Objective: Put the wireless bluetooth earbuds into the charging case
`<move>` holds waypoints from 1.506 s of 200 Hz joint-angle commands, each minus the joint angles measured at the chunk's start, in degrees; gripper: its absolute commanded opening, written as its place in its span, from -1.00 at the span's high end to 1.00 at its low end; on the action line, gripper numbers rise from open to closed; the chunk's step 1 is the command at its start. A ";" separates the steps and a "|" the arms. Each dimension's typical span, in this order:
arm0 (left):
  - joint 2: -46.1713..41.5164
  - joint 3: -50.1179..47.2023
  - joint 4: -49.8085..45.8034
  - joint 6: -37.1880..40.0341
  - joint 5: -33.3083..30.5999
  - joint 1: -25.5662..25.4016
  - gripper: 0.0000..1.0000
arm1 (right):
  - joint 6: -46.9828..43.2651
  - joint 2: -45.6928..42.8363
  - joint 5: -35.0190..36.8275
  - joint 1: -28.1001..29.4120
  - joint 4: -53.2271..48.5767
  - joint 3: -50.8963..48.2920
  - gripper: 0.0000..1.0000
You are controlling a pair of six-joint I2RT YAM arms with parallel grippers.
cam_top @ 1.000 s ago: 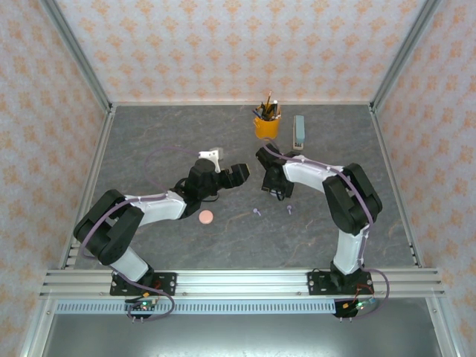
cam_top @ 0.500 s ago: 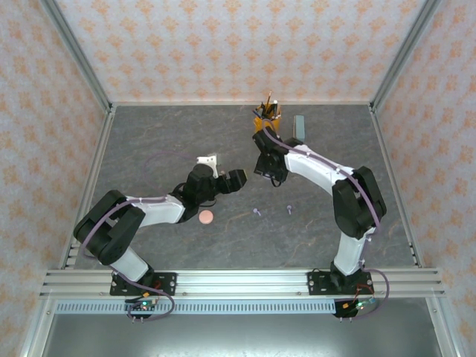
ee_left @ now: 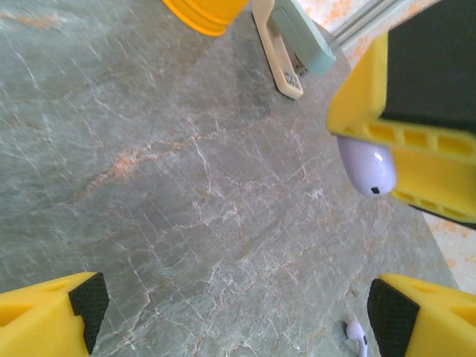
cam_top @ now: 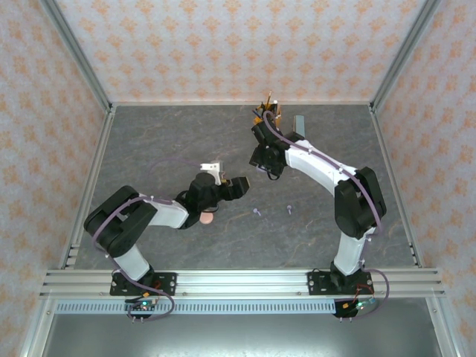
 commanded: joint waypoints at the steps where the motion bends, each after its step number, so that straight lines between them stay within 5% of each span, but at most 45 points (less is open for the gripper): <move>1: 2.22 1.95 7.01 -0.78 -1.82 -1.21 -0.84 | 3.05 -0.63 -1.95 -0.56 1.64 0.16 -0.12; 110: 15.20 8.55 22.96 -9.38 -3.63 -2.55 -0.62 | 5.91 -3.18 -4.96 -2.83 4.89 -3.06 -0.12; 234: 23.30 16.86 24.66 -11.90 -6.19 -5.30 -0.47 | 5.11 -4.12 -7.31 -4.69 6.17 -5.12 -0.12; 301: 24.30 18.60 24.93 -12.36 -7.60 -5.39 -0.15 | 4.67 -4.60 -7.60 -5.20 6.16 -5.90 -0.12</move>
